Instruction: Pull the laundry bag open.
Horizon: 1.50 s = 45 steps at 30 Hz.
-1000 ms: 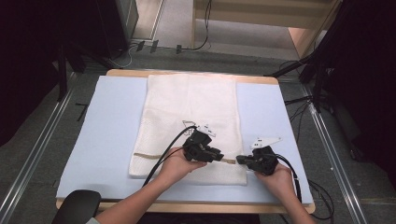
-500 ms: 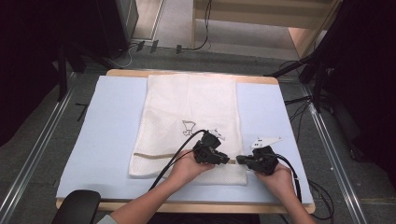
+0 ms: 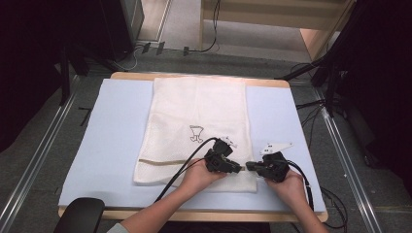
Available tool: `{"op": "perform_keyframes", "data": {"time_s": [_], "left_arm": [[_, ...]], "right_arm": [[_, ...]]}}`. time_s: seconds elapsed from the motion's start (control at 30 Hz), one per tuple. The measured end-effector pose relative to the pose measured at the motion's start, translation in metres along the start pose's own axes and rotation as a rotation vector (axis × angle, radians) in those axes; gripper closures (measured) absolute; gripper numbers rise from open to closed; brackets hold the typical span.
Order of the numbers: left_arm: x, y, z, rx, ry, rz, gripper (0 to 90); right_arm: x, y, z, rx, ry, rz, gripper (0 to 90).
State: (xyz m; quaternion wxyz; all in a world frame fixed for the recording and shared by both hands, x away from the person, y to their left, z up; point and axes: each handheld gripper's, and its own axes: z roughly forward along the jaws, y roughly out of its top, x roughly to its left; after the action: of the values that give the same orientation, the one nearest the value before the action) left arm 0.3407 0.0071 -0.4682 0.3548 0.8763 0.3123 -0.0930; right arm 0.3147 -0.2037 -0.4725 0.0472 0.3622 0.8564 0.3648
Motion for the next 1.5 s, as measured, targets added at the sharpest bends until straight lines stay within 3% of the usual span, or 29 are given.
{"op": "perform_keyframes", "data": {"time_s": [0.3, 0.5, 0.67, 0.8, 1.07, 1.17, 1.33, 1.5], "left_arm": [[-0.001, 0.001, 0.006, -0.014, -0.002, 0.021, 87.7], [0.002, 0.004, 0.003, 0.006, -0.029, 0.009, 88.6], [0.008, 0.004, -0.006, 0.03, -0.035, 0.005, 88.7], [0.012, 0.001, -0.016, 0.027, -0.032, -0.003, 88.7], [0.021, -0.006, -0.035, 0.031, -0.058, -0.031, 88.6], [0.021, -0.007, -0.039, 0.037, -0.06, -0.015, 88.7], [0.026, -0.01, -0.047, 0.042, -0.079, -0.046, 88.8], [0.029, -0.013, -0.059, 0.049, -0.066, -0.035, 88.8]], "right_arm": [[0.0, 0.0, 0.0, -0.002, -0.001, 0.0, 89.9], [0.003, -0.001, 0.0, 0.001, -0.021, -0.035, 90.0], [0.003, -0.001, 0.001, -0.002, -0.028, -0.047, 90.0], [0.003, -0.001, 0.0, -0.004, -0.021, -0.034, 90.0], [0.003, -0.002, 0.001, -0.017, -0.022, -0.057, 90.0], [0.003, -0.003, 0.001, -0.021, -0.015, -0.051, 90.0], [0.003, -0.002, 0.001, -0.021, -0.018, -0.054, 90.0], [0.004, -0.002, 0.002, -0.024, -0.019, -0.062, 90.0]]}}
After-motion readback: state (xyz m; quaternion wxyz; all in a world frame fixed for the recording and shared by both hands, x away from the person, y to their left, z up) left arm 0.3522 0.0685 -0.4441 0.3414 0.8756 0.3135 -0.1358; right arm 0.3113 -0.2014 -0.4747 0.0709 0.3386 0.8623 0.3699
